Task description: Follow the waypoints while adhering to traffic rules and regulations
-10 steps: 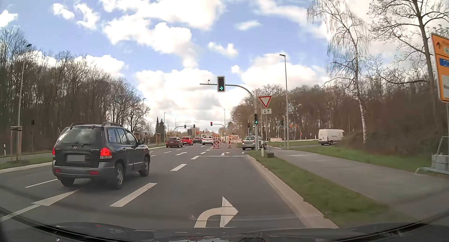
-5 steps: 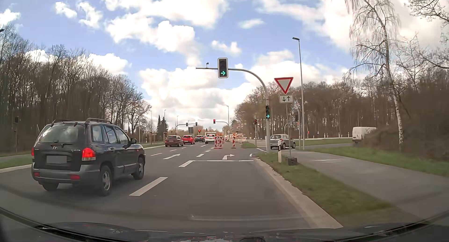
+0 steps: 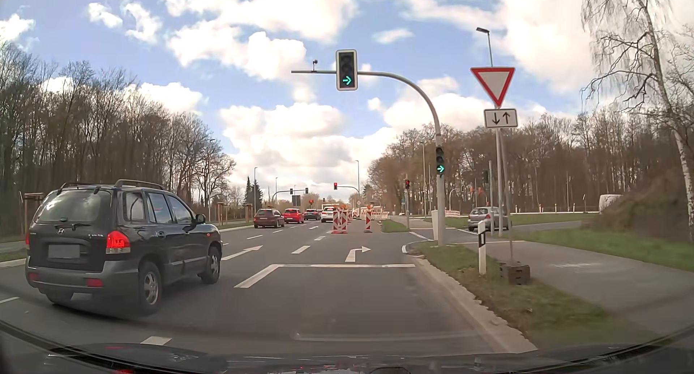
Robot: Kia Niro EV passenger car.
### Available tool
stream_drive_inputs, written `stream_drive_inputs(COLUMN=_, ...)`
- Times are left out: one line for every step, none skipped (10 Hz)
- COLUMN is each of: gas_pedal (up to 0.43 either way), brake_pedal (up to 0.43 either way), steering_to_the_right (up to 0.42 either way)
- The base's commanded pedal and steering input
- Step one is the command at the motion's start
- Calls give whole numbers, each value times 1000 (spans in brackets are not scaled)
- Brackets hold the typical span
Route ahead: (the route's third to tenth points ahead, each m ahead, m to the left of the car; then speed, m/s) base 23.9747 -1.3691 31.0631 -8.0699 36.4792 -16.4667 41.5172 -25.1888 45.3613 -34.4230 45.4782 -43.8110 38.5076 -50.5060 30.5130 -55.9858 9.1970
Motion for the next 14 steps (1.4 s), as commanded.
stream_drive_inputs(gas_pedal=0, brake_pedal=0, steering_to_the_right=-16)
stream_drive_inputs(gas_pedal=0, brake_pedal=0, steering_to_the_right=-15)
stream_drive_inputs(gas_pedal=0, brake_pedal=0, steering_to_the_right=-14)
stream_drive_inputs(gas_pedal=0, brake_pedal=0, steering_to_the_right=-12)
stream_drive_inputs(gas_pedal=0, brake_pedal=0, steering_to_the_right=-7)
stream_drive_inputs(gas_pedal=0, brake_pedal=0, steering_to_the_right=0)
stream_drive_inputs(gas_pedal=0, brake_pedal=0, steering_to_the_right=4)
stream_drive_inputs(gas_pedal=0, brake_pedal=0, steering_to_the_right=12)
stream_drive_inputs(gas_pedal=0, brake_pedal=0, steering_to_the_right=20)
stream_drive_inputs(gas_pedal=0, brake_pedal=0, steering_to_the_right=26)
stream_drive_inputs(gas_pedal=0, brake_pedal=0, steering_to_the_right=35)
stream_drive_inputs(gas_pedal=0, brake_pedal=0, steering_to_the_right=50)
stream_drive_inputs(gas_pedal=0, brake_pedal=0, steering_to_the_right=64)
stream_drive_inputs(gas_pedal=0, brake_pedal=0, steering_to_the_right=84)
